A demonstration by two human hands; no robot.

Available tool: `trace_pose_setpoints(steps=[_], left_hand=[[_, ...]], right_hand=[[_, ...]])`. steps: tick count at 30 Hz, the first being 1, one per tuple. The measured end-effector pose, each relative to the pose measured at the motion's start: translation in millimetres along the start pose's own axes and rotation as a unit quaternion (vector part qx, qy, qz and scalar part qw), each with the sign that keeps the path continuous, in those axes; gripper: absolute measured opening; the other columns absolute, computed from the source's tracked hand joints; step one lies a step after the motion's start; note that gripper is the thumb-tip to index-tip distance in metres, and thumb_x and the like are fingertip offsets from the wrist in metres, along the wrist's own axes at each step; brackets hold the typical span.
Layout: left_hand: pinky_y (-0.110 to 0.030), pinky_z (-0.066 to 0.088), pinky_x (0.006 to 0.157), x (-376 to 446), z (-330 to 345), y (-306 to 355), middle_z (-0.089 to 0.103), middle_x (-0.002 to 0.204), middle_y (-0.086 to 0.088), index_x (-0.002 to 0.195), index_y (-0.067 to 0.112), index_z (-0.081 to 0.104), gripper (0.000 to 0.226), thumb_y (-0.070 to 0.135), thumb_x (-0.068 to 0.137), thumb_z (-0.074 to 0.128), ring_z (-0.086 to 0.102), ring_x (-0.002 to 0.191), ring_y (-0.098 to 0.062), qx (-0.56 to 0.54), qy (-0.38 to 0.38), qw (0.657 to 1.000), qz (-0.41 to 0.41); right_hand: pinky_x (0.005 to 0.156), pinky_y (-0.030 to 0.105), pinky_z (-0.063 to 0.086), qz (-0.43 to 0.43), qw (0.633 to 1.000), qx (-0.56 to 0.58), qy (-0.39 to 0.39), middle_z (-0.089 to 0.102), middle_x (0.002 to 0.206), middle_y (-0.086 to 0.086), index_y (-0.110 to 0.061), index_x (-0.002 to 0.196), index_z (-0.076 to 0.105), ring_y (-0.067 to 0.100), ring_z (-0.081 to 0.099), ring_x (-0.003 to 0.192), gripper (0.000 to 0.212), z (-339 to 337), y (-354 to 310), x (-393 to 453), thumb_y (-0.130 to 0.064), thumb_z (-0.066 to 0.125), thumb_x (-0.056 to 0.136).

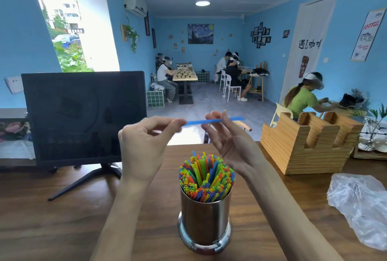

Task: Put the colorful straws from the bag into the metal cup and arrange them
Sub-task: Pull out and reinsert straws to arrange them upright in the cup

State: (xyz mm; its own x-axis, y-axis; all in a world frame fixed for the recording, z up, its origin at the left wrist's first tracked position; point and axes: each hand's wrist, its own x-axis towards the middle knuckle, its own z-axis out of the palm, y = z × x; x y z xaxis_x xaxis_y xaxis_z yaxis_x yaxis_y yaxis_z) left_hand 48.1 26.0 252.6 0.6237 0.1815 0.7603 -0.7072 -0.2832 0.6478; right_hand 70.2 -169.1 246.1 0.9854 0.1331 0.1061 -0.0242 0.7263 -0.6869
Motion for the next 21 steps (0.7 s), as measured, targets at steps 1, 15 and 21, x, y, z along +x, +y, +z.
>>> trace_pose_setpoints(steps=[1, 15, 21], left_hand=[[-0.019, 0.053, 0.060, -5.3, -1.2, -7.7, 0.076, 0.070, 0.012, 0.075, 0.040, 0.081, 0.007, 0.036, 0.080, 0.084, 0.069, 0.062, -0.005, -0.002, -0.032, 0.999, -0.033], [-0.008, 0.050, 0.069, -33.2, 16.5, -48.9, 0.073, 0.081, 0.027, 0.086, 0.041, 0.076, 0.009, 0.033, 0.090, 0.076, 0.068, 0.083, 0.005, 0.095, -0.180, 0.969, -0.138], [-0.007, 0.049, 0.073, -34.7, 36.6, -54.7, 0.072, 0.098, 0.020, 0.111, 0.041, 0.069, 0.017, 0.034, 0.096, 0.070, 0.065, 0.093, 0.009, 0.040, -0.165, 0.971, -0.169]], right_hand=[[0.068, 0.023, 0.061, -0.041, 0.998, -0.055, 0.010, 0.078, 0.109, 0.013, -0.004, 0.105, 0.072, 0.026, 0.078, 0.091, 0.025, 0.3, -3.6, 2.0, -0.026, 0.065, 0.095], [0.072, 0.038, 0.061, -0.251, 0.714, -0.650, 0.065, 0.069, 0.081, -0.018, -0.027, 0.110, 0.074, 0.005, 0.070, 0.069, 0.018, -26.1, 11.1, 4.9, -0.032, 0.074, 0.093], [0.071, 0.033, 0.056, -0.226, 0.636, -0.738, 0.015, 0.069, 0.097, -0.015, -0.056, 0.155, 0.003, 0.009, 0.067, 0.076, 0.098, -47.1, 40.2, 1.5, -0.021, 0.072, 0.094]])
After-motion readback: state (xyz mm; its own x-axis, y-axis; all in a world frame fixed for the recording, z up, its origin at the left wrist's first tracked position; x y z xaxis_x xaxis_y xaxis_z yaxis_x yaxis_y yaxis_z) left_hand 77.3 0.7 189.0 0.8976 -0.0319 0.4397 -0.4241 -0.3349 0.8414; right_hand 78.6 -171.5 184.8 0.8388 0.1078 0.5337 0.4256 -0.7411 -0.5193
